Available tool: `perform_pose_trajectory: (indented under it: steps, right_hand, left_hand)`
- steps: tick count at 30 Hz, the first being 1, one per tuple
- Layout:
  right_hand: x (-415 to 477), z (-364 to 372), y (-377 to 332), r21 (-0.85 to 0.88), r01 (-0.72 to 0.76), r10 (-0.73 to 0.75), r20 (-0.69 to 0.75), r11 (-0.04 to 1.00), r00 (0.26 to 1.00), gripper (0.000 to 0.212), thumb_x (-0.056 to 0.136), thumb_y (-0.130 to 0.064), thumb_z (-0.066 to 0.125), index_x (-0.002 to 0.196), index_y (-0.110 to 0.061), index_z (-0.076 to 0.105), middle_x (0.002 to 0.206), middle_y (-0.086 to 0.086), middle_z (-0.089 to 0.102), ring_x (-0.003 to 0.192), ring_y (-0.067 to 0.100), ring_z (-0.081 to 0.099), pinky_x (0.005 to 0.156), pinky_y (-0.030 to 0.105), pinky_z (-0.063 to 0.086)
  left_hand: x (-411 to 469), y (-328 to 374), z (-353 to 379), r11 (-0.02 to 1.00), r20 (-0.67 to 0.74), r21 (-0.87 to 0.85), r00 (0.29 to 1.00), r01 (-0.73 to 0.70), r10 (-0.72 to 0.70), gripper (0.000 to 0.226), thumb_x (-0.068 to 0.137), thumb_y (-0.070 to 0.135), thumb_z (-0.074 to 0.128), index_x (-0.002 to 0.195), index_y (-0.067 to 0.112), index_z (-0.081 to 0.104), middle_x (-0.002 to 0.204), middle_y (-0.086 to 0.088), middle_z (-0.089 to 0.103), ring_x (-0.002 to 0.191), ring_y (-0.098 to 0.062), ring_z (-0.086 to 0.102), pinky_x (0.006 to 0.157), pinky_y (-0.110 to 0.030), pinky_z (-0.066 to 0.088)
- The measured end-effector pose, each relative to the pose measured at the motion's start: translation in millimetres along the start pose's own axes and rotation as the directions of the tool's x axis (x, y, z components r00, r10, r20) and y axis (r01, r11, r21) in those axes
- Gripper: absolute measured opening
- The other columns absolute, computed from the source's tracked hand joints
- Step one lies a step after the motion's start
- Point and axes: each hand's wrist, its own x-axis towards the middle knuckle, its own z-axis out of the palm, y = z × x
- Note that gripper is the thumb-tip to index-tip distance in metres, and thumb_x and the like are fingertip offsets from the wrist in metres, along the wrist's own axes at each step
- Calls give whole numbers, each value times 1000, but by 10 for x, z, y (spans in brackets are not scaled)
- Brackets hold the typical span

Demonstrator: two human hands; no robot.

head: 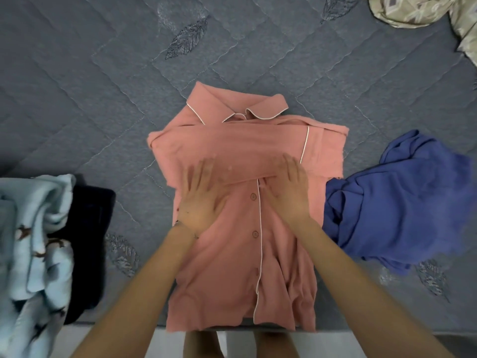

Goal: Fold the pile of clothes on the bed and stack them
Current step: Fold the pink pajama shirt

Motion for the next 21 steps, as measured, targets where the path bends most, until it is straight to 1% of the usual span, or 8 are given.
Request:
perform_pose_trajectory:
  steps: [2, 5, 6, 9, 11, 14, 17, 21]
  right_hand:
    - [-215, 65, 28, -26, 37, -35, 45, 999, 998, 66, 92, -47, 50, 148, -13, 36, 153, 19, 35, 142, 37, 24, 115, 57, 25]
    - [-581, 97, 41, -10, 68, -66, 135, 998, 989, 74, 91, -52, 38, 155, -27, 11, 157, 13, 29, 145, 31, 17, 120, 51, 16]
    - [-699, 103, 45, -2, 62, -60, 170, 998, 984, 75, 91, -54, 38, 155, -29, 9, 159, 11, 25, 147, 31, 14, 121, 49, 12]
    - [-1070, 146, 117, -22, 17, -11, 242, 1000, 970, 75, 91, -58, 42, 155, -31, 13, 161, 8, 19, 149, 29, 8, 121, 45, 6]
    - [-1302, 187, 156, -29, 29, -21, 227, 999, 974, 74, 90, -51, 52, 154, -28, 23, 159, 9, 24, 147, 29, 11, 121, 48, 10]
    - [-1623, 262, 186, -92, 36, -13, 238, 995, 971, 73, 87, -56, 45, 153, -26, 30, 157, 9, 29, 147, 32, 18, 120, 50, 16]
    - [-1955, 338, 216, -179, 7, 33, 222, 984, 975, 74, 84, -63, 42, 148, -26, 38, 154, 7, 36, 145, 32, 27, 117, 52, 23]
    - [-2346, 417, 274, -172, -46, 65, 108, 984, 992, 70, 82, -57, 48, 140, -17, 50, 145, 13, 47, 135, 36, 40, 113, 53, 30]
  left_hand:
    - [-224, 104, 60, 999, 15, 13, 999, 30, -30, 61, 92, 42, 58, 148, 27, 39, 161, -16, 19, 146, -38, 21, 117, -59, 12]
    - [-554, 260, 162, 996, 32, -4, 996, 88, -88, 58, 92, 47, 55, 144, 24, 47, 161, -14, 19, 146, -36, 20, 117, -59, 12]
    - [-653, 319, 192, 995, 37, -5, 995, 96, -96, 60, 91, 48, 55, 145, 24, 45, 161, -14, 19, 147, -36, 18, 117, -59, 12]
    - [-941, 456, 287, 995, 14, 4, 995, 97, -97, 65, 91, 44, 56, 150, 24, 36, 160, -15, 20, 146, -38, 16, 118, -53, 1]
    - [-1131, 514, 348, 997, 18, 32, 997, 70, -70, 65, 91, 39, 56, 151, 24, 34, 160, -14, 18, 145, -39, 17, 119, -52, -1]
    - [-1401, 550, 451, 998, 41, 48, 999, 35, -36, 62, 92, 41, 53, 150, 24, 38, 159, -15, 19, 143, -38, 18, 116, -57, 9]
    - [-1719, 548, 528, 999, 89, 44, 996, 3, -7, 55, 93, 44, 44, 142, 19, 46, 157, -18, 21, 143, -38, 18, 115, -60, 10]
    - [-2151, 466, 611, 992, 110, 74, 988, 100, -108, 56, 91, 48, 43, 135, 14, 56, 155, -22, 28, 142, -38, 21, 115, -57, 4]
